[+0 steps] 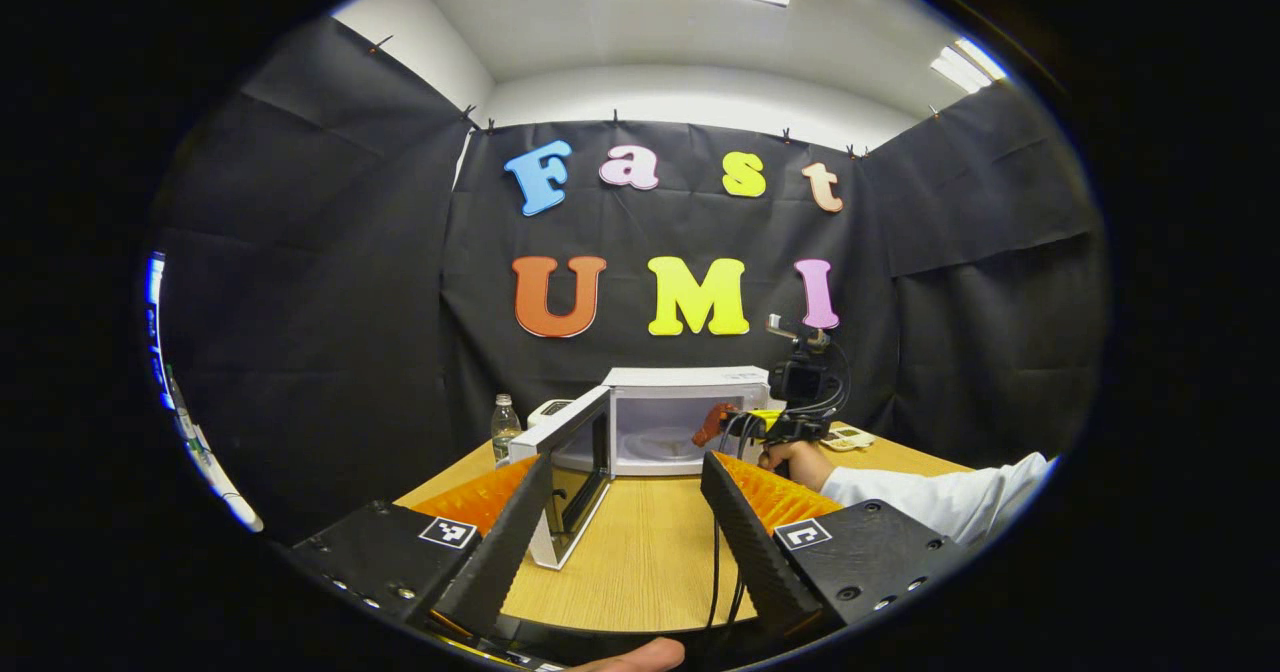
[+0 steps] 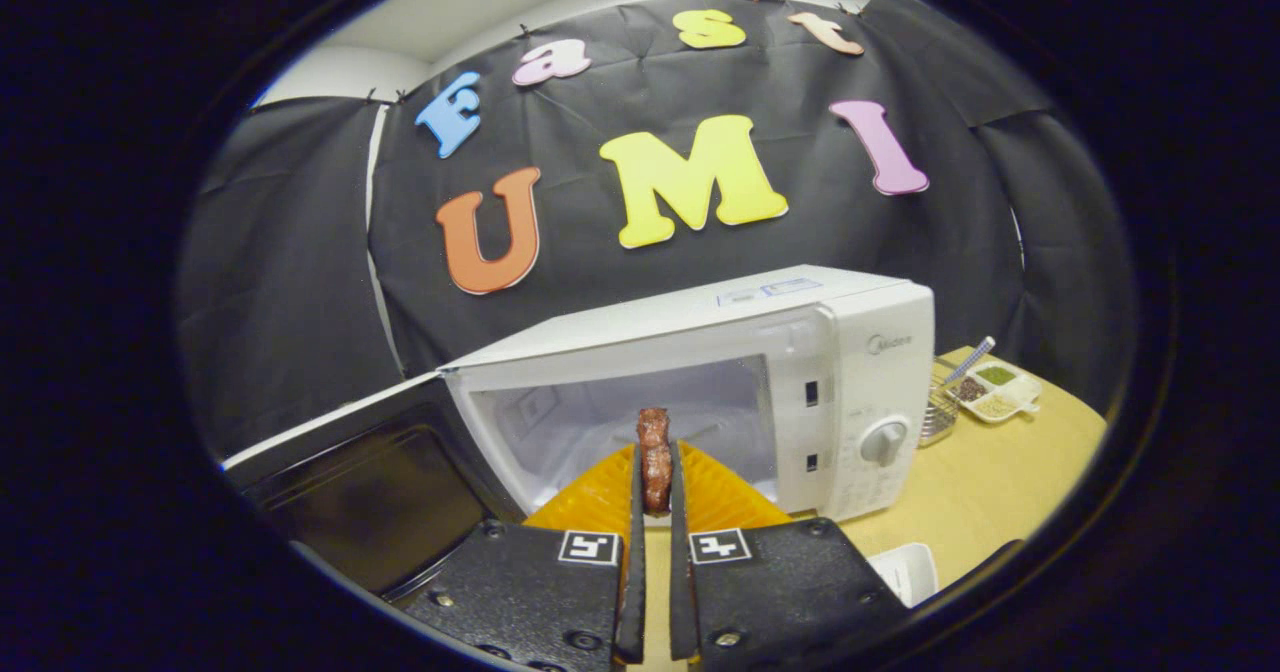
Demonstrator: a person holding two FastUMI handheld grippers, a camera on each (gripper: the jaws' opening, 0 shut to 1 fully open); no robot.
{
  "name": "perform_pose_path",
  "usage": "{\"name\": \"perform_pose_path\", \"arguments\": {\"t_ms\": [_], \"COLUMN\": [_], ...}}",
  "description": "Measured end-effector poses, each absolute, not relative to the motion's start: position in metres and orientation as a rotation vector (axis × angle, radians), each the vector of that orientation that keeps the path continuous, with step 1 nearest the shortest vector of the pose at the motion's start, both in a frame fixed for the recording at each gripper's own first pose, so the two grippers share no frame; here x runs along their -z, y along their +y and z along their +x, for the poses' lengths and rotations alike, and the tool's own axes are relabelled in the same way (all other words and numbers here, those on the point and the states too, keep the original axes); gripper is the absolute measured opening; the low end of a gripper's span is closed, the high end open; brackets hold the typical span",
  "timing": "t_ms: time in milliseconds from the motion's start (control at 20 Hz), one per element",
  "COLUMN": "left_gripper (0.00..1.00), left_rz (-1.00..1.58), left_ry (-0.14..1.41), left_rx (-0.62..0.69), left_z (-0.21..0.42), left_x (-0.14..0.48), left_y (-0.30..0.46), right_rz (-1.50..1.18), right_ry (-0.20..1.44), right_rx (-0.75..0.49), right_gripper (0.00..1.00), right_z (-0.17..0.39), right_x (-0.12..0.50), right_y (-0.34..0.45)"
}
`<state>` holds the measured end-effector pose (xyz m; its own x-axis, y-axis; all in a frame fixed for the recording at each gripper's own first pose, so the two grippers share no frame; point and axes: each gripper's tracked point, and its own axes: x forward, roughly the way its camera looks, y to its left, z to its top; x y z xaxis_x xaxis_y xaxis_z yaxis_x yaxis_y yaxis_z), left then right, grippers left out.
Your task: Open the microwave oven with the left hand, put the food in, and close the microwave oven.
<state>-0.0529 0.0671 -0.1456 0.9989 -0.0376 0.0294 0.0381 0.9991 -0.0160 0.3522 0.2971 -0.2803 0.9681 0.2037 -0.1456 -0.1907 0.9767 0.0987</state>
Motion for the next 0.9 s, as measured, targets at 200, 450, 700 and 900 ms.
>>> {"name": "perform_pose_path", "arguments": {"t_ms": [200,450,700,900], "left_gripper": [0.92,0.92,0.92,0.92], "left_rz": [-0.026,-0.041,-0.08,-0.108], "left_ry": [-0.043,-0.052,0.003,0.024], "left_rx": [0.021,-0.042,-0.087,-0.099], "left_z": [-0.044,-0.033,-0.018,-0.012], "left_x": [0.144,0.148,0.175,0.187], "left_y": [0.088,0.125,0.15,0.159], "right_rz": [0.093,0.103,0.186,0.23], "right_ry": [0.16,0.176,0.197,0.206], "right_rx": [-0.166,-0.118,-0.103,-0.099], "right_gripper": [0.13,0.13,0.13,0.16], "right_z": [0.413,0.465,0.486,0.493], "right_x": [0.312,0.338,0.345,0.35], "right_y": [0.324,0.338,0.339,0.336]}}
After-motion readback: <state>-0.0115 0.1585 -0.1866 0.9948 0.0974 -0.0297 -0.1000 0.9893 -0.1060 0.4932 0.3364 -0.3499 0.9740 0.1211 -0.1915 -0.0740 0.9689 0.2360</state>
